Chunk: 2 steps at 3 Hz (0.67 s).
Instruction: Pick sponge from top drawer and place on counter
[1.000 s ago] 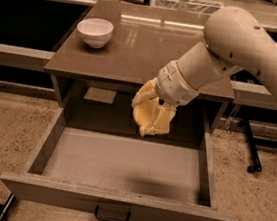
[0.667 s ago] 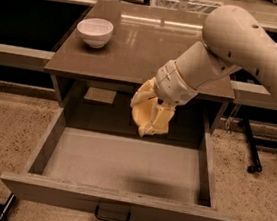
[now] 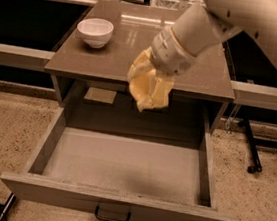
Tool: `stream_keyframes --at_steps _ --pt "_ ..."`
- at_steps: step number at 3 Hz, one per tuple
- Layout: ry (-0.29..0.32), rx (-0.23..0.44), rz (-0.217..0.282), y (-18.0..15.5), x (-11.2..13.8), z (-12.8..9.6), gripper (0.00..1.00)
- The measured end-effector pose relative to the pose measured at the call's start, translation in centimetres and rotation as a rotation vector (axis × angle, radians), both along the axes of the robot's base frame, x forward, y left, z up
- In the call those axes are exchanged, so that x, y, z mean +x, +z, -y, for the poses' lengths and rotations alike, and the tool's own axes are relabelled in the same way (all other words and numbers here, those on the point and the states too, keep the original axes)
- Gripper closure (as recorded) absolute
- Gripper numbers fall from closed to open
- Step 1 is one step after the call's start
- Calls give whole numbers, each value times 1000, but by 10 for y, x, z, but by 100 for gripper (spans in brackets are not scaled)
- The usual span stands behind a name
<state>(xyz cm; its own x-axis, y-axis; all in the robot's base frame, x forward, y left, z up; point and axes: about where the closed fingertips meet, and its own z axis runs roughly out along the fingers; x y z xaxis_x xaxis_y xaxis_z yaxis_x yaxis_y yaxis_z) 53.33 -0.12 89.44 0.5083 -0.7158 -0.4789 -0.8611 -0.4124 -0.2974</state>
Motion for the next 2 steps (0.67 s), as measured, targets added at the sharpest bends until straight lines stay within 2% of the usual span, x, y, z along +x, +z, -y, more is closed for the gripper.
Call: stream_keyframes --at_steps 1,2 --pt "-26 7 65 48 33 0 100" --pt "-83 88 110 66 88 10 100"
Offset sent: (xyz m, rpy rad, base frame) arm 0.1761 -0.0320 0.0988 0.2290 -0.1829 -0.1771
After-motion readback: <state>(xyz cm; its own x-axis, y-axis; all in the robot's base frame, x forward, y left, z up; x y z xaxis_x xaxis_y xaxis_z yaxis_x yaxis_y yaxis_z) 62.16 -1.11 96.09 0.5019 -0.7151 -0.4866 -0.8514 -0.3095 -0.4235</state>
